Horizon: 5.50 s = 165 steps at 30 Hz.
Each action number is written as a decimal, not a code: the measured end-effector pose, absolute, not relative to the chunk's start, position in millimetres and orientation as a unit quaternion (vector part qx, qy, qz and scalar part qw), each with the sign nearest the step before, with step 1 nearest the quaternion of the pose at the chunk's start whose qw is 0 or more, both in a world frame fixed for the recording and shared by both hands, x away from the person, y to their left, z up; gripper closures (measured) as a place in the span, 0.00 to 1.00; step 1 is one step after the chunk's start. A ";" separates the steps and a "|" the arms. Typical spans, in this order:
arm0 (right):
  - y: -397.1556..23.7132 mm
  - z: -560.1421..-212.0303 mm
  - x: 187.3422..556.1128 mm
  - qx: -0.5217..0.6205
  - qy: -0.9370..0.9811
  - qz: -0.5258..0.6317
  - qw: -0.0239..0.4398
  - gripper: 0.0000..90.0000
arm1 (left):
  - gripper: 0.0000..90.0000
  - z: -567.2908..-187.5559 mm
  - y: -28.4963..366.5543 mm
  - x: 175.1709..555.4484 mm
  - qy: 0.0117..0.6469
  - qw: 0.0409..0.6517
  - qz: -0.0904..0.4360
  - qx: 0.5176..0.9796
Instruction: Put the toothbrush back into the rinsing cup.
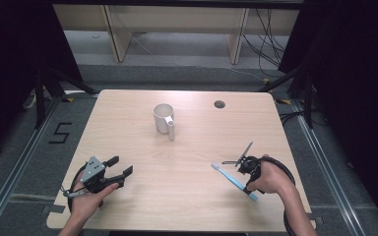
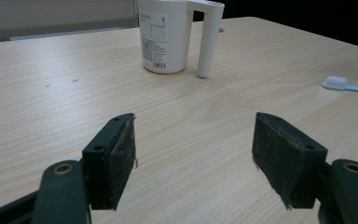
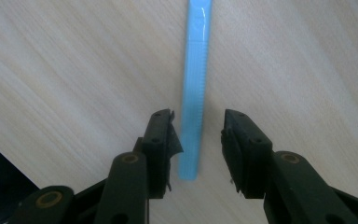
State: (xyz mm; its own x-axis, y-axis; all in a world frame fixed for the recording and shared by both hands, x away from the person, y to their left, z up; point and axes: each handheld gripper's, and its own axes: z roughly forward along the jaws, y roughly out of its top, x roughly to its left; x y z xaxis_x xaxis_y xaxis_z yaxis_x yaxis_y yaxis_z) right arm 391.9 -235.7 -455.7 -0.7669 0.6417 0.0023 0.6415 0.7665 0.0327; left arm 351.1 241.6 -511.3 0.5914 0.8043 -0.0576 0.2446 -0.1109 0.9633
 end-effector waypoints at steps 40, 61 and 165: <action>-206.0 -471.6 410.8 0.352 0.936 0.007 0.004 0.80 | 0.33 -511.1 241.0 350.7 0.372 0.552 0.253 0.702; -203.6 -474.2 414.5 0.353 0.936 -0.013 0.007 0.88 | 0.33 -511.0 239.7 349.9 0.372 0.551 0.251 0.703; -218.1 -481.0 357.9 0.320 0.778 0.511 0.179 0.88 | 0.33 -507.3 232.1 349.4 0.362 0.547 0.252 0.712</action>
State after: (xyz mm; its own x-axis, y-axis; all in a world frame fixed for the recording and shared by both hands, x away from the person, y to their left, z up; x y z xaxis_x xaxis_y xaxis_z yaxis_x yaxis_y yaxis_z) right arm 357.9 -218.1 -481.0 -0.7313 0.6803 0.0491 0.3155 0.2735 0.9087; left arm 349.4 232.1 -507.3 0.6115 0.7904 -0.0366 0.2394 -0.1406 0.9607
